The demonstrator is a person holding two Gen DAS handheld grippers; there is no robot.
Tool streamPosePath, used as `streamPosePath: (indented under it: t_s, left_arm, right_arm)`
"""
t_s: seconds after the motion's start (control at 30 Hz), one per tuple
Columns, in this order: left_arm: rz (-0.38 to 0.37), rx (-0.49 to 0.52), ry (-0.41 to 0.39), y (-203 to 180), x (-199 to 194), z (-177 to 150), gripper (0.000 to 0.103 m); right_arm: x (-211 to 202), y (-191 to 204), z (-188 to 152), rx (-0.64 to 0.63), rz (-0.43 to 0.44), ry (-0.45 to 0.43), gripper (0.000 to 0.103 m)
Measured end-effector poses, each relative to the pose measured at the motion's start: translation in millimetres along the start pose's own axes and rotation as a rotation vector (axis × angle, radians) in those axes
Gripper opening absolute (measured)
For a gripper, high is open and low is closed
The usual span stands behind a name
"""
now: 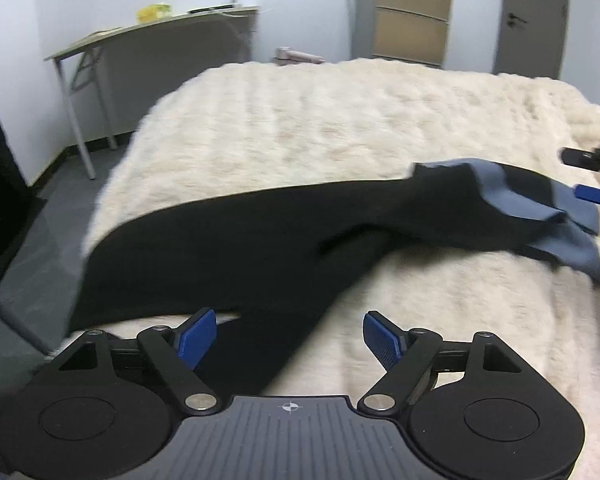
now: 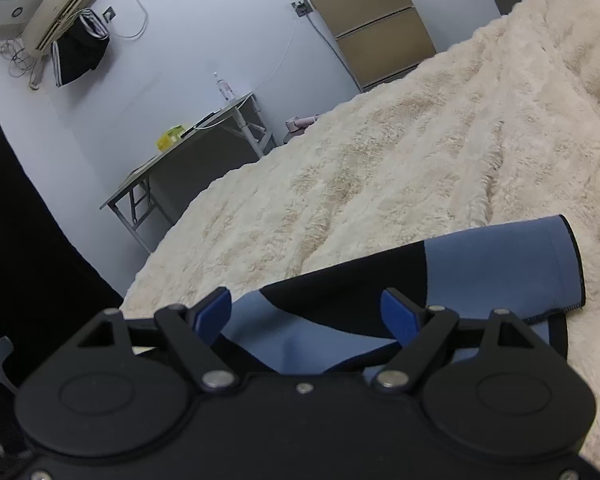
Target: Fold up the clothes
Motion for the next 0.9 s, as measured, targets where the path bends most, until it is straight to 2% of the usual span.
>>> streamPosePath:
  t_s: [0.07, 0.13, 0.23, 0.3, 0.33, 0.4, 0.5, 0.53, 0.57, 0.6, 0.63, 0.67, 0.77, 0.87, 0.9]
  left_arm:
    - [-0.040, -0.001, -0.009, -13.5, -2.0, -2.1, 0.081]
    - [-0.053, 0.010, 0.002, -18.9, 12.8, -5.0, 0.081]
    - [0.001, 0.070, 0.005, -27.8, 35.1, -7.5, 0.081]
    - [0.027, 0.093, -0.027, -31.4, 38.7, -2.8, 0.081]
    - [0.025, 0.115, -0.075, -37.3, 44.6, 6.3, 0.081]
    - [0.021, 0.141, -0.102, -44.6, 53.7, 13.8, 0.081]
    - [0.065, 0.278, -0.111, -69.3, 84.0, 28.9, 0.081]
    - [0.065, 0.312, -0.100, -73.9, 91.6, 29.1, 0.078]
    - [0.064, 0.347, -0.089, -78.5, 99.1, 29.3, 0.055]
    - [0.065, 0.384, -0.078, -83.5, 106.5, 29.3, 0.039]
    - [0.076, 0.438, -0.066, -90.8, 111.6, 28.1, 0.017]
    - [0.094, 0.486, -0.071, -97.6, 111.5, 28.7, 0.010]
    - [0.048, 0.518, -0.176, -114.5, 78.3, 36.8, 0.009]
    - [0.022, 0.598, -0.237, -130.8, 37.0, 29.5, 0.009]
    - [0.004, 0.614, -0.235, -134.5, 28.9, 24.1, 0.009]
  right_arm:
    - [-3.4, -2.2, 3.6, 0.012, -0.014, -0.021, 0.081]
    - [-4.5, -2.7, 4.5, 0.014, -0.016, -0.026, 0.081]
    - [-5.4, -2.8, 4.9, 0.016, -0.017, -0.029, 0.081]
    - [-5.8, -3.8, 5.4, 0.023, -0.015, -0.031, 0.081]
    - [-6.0, -4.4, 5.6, 0.028, -0.014, -0.032, 0.081]
    - [-6.3, -5.6, 6.1, 0.037, -0.012, -0.035, 0.081]
    - [-6.8, -7.5, 6.8, 0.050, -0.008, -0.039, 0.081]
    - [-6.9, -8.1, 7.0, 0.055, -0.007, -0.040, 0.081]
    - [-7.1, -8.7, 7.3, 0.059, -0.006, -0.042, 0.081]
    - [-7.3, -9.3, 7.5, 0.064, -0.005, -0.043, 0.081]
    - [-7.4, -9.9, 7.7, 0.068, -0.004, -0.044, 0.081]
    - [-7.6, -10.6, 8.0, 0.073, -0.003, -0.046, 0.081]
    - [-8.1, -12.4, 8.7, 0.086, 0.000, -0.049, 0.081]
    - [-8.6, -14.3, 9.4, 0.100, 0.003, -0.053, 0.081]
    - [-8.7, -14.9, 9.6, 0.104, 0.004, -0.055, 0.081]
Point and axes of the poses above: each gripper's, at about its wrist camera, not at the fingertips, and x roughly the way its jaws point, y to its left, z to its top, the point moved 10 cm from there along x, roughly the way its jaws point, and after that the axes turned 5 degrees about -x, right-handed, at the moved point
